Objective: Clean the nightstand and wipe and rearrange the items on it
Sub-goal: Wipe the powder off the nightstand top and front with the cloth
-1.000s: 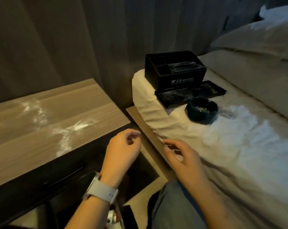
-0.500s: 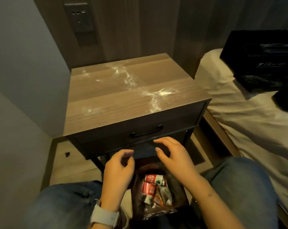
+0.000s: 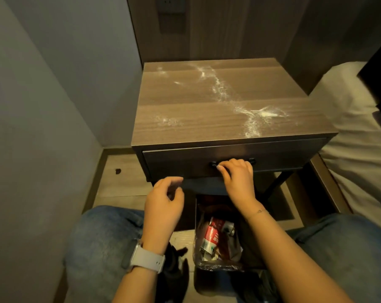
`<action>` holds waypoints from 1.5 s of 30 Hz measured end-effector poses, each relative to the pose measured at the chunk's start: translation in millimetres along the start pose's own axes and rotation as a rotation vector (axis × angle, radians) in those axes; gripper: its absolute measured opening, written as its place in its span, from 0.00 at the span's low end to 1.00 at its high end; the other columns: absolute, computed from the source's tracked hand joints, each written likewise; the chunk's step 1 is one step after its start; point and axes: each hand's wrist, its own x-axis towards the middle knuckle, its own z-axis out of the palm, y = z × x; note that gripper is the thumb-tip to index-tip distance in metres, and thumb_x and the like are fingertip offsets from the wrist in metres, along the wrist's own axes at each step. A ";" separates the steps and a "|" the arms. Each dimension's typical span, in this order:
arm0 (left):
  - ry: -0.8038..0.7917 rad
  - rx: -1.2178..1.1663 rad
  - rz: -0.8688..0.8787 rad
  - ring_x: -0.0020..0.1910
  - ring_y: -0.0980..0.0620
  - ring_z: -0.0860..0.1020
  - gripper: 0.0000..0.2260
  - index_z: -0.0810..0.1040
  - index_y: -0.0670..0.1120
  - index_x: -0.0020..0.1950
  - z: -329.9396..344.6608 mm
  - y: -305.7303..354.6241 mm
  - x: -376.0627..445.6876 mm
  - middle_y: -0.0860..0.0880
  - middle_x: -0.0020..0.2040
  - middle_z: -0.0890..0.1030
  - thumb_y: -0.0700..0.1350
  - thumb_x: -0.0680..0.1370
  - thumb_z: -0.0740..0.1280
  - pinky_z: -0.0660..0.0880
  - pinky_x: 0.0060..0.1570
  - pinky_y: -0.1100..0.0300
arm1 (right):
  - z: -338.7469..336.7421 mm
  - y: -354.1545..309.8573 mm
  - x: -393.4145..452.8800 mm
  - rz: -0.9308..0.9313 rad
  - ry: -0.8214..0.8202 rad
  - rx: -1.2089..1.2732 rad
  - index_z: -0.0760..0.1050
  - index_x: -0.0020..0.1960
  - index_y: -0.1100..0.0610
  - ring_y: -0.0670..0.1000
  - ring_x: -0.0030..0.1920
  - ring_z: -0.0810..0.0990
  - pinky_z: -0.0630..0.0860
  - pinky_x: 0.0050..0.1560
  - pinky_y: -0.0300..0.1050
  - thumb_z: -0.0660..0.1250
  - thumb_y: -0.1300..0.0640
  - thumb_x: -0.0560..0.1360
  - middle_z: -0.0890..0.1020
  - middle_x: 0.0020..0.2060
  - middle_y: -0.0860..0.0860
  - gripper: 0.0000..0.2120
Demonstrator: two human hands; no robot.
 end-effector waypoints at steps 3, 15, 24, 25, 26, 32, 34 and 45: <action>0.058 0.068 0.150 0.56 0.64 0.73 0.12 0.78 0.53 0.58 -10.1 12.9 0.9 0.59 0.54 0.76 0.40 0.77 0.65 0.67 0.55 0.72 | -3.7 2.3 -19.6 0.009 -0.003 0.056 0.82 0.47 0.53 0.51 0.44 0.76 0.64 0.59 0.47 0.66 0.55 0.77 0.79 0.38 0.47 0.06; -0.065 0.590 0.309 0.49 0.60 0.73 0.12 0.77 0.58 0.52 -18.8 17.2 -15.8 0.60 0.46 0.78 0.56 0.81 0.55 0.57 0.50 0.61 | -98.9 -28.4 -100.0 -0.034 -0.048 0.410 0.80 0.54 0.50 0.40 0.51 0.78 0.75 0.53 0.36 0.69 0.54 0.75 0.79 0.48 0.40 0.09; -0.152 0.624 0.359 0.51 0.60 0.72 0.20 0.74 0.60 0.54 -28.4 9.0 -47.1 0.62 0.49 0.76 0.68 0.74 0.51 0.62 0.51 0.58 | -86.0 -24.5 23.1 -0.081 -0.787 -0.445 0.56 0.76 0.50 0.59 0.70 0.65 0.68 0.67 0.57 0.72 0.43 0.70 0.62 0.72 0.54 0.41; -0.155 0.616 0.355 0.51 0.60 0.72 0.19 0.74 0.60 0.55 -28.7 9.1 -49.6 0.62 0.49 0.76 0.68 0.75 0.52 0.63 0.51 0.58 | -72.5 -17.5 24.3 -0.071 -0.840 -0.502 0.52 0.77 0.51 0.61 0.71 0.64 0.67 0.68 0.59 0.72 0.43 0.70 0.60 0.73 0.56 0.43; -0.155 0.602 0.352 0.51 0.60 0.72 0.20 0.74 0.60 0.55 -29.1 9.6 -51.4 0.62 0.49 0.76 0.68 0.74 0.51 0.63 0.51 0.58 | -61.4 -11.8 22.7 -0.075 -0.864 -0.554 0.50 0.77 0.52 0.62 0.70 0.64 0.67 0.67 0.59 0.71 0.43 0.71 0.61 0.72 0.57 0.44; -0.133 0.579 0.337 0.51 0.61 0.71 0.16 0.75 0.60 0.55 -28.3 11.6 -52.0 0.63 0.49 0.76 0.66 0.76 0.55 0.59 0.51 0.60 | -61.2 -8.4 21.7 -0.206 -0.638 -0.512 0.72 0.61 0.57 0.61 0.56 0.76 0.76 0.53 0.54 0.65 0.59 0.75 0.77 0.57 0.58 0.15; -0.127 0.567 0.328 0.51 0.62 0.71 0.13 0.75 0.60 0.55 -27.5 11.8 -49.3 0.63 0.50 0.76 0.63 0.77 0.58 0.58 0.51 0.60 | -81.1 -9.4 17.2 -0.183 -0.483 -0.352 0.74 0.59 0.57 0.58 0.55 0.77 0.75 0.51 0.52 0.65 0.60 0.74 0.76 0.54 0.56 0.13; -0.038 0.493 0.348 0.59 0.57 0.70 0.10 0.76 0.58 0.57 -16.2 17.1 -5.4 0.60 0.55 0.75 0.56 0.78 0.63 0.59 0.59 0.57 | -199.8 -18.0 -23.6 0.429 0.341 1.257 0.73 0.54 0.60 0.55 0.46 0.83 0.81 0.47 0.52 0.64 0.58 0.73 0.80 0.45 0.56 0.11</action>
